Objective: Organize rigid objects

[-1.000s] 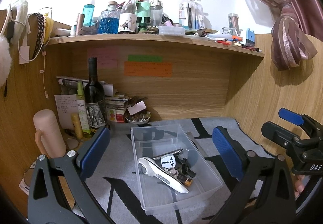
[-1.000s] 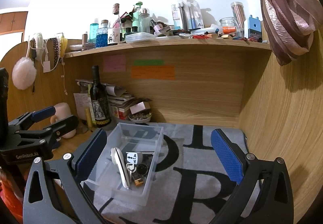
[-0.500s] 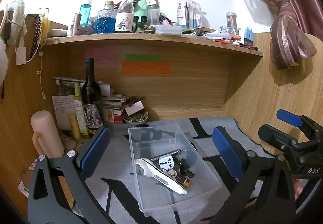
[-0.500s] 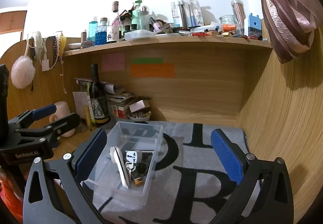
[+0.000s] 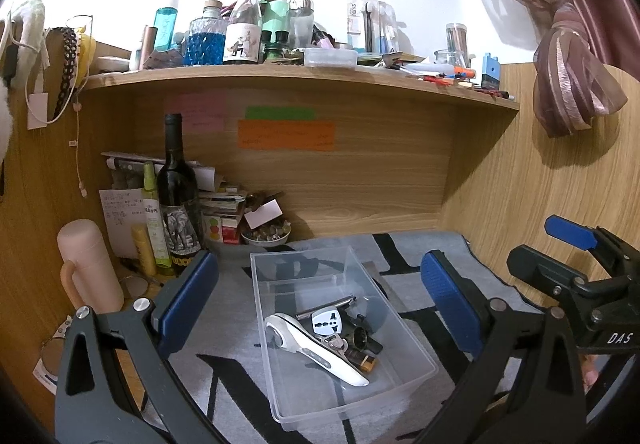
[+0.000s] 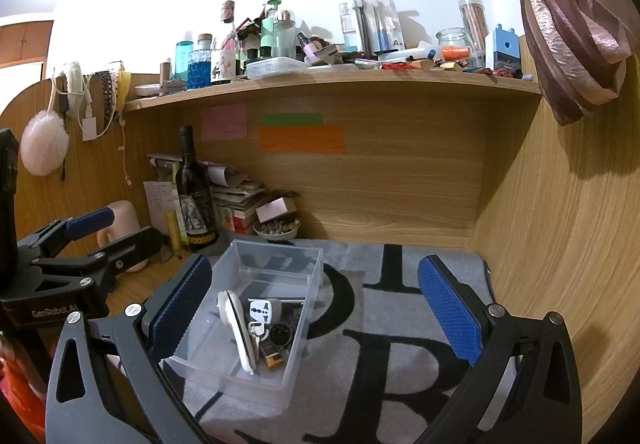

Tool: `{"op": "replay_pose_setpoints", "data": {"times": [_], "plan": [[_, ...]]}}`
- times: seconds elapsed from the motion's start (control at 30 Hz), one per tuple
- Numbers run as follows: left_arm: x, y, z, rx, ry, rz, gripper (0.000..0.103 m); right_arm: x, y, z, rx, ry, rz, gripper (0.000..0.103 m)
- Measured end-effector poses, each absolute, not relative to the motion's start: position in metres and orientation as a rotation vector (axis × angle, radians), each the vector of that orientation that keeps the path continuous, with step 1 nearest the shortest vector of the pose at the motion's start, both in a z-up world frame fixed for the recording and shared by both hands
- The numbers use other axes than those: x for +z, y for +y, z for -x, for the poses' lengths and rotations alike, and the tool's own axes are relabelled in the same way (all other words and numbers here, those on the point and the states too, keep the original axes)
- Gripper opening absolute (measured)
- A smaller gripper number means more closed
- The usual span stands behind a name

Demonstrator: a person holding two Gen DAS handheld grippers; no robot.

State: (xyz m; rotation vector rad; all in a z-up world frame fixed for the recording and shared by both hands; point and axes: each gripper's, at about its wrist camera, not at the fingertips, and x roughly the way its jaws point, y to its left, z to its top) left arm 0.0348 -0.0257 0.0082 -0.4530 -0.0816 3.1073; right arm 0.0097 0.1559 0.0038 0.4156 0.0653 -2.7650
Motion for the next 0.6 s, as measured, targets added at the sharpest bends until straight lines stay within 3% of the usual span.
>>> {"op": "replay_pose_setpoints", "data": {"times": [0.6], "plan": [[0.0049, -0.0309, -0.0319, 3.122, -0.104, 0.452, 0.103, 0.0019, 0.1468, -0.0038, -2.765, 0.075, -0.439, 0.103]]}}
